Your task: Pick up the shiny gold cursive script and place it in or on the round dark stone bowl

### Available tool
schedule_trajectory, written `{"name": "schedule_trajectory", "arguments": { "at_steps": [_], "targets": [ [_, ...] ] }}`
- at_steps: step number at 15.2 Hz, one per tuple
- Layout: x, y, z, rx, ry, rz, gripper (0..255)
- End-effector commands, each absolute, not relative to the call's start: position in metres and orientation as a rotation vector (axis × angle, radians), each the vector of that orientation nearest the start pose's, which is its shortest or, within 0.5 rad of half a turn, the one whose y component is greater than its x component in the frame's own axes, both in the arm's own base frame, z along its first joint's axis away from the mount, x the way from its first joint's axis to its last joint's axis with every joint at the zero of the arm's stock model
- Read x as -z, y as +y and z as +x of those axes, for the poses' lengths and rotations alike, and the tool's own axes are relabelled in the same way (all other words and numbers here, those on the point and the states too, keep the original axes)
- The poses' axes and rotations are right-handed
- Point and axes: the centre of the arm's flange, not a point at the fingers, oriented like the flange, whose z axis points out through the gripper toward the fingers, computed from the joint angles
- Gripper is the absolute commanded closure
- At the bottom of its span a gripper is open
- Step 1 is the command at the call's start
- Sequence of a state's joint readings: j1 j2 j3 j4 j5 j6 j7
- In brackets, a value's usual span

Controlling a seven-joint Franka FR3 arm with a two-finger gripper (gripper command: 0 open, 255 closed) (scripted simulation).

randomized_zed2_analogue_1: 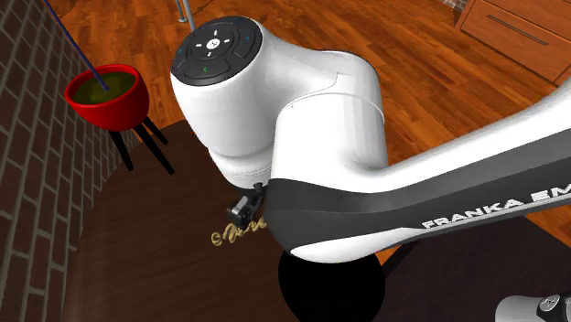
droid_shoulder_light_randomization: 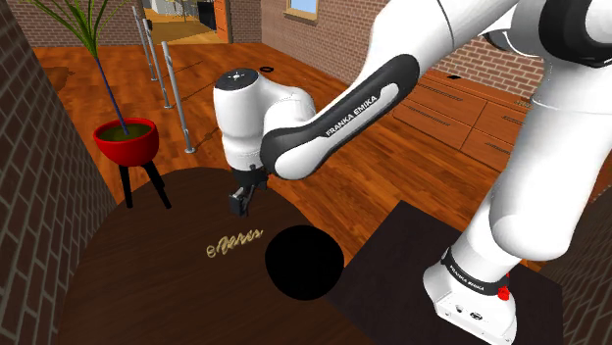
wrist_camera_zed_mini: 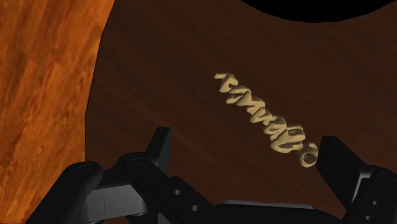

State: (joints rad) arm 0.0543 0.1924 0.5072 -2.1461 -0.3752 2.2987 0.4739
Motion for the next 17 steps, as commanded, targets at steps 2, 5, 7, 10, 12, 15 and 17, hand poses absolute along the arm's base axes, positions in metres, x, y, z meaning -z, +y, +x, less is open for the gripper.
{"name": "schedule_trajectory", "arguments": {
  "at_steps": [2, 5, 7, 10, 12, 15, 17],
  "targets": [
    [-0.291, 0.313, 0.491, 0.141, -0.578, -3.274, 0],
    [-0.258, 0.335, 0.503, 0.135, -0.608, -3.291, 0],
    [-0.235, 0.350, 0.511, 0.131, -0.629, -3.302, 0],
    [-0.201, 0.371, 0.523, 0.125, -0.661, -3.318, 0],
    [-0.190, 0.378, 0.526, 0.122, -0.671, -3.324, 0],
    [-0.174, 0.374, 0.528, 0.122, -0.671, -3.324, 0],
    [-0.164, 0.372, 0.530, 0.122, -0.671, -3.324, 0]
  ]
}}
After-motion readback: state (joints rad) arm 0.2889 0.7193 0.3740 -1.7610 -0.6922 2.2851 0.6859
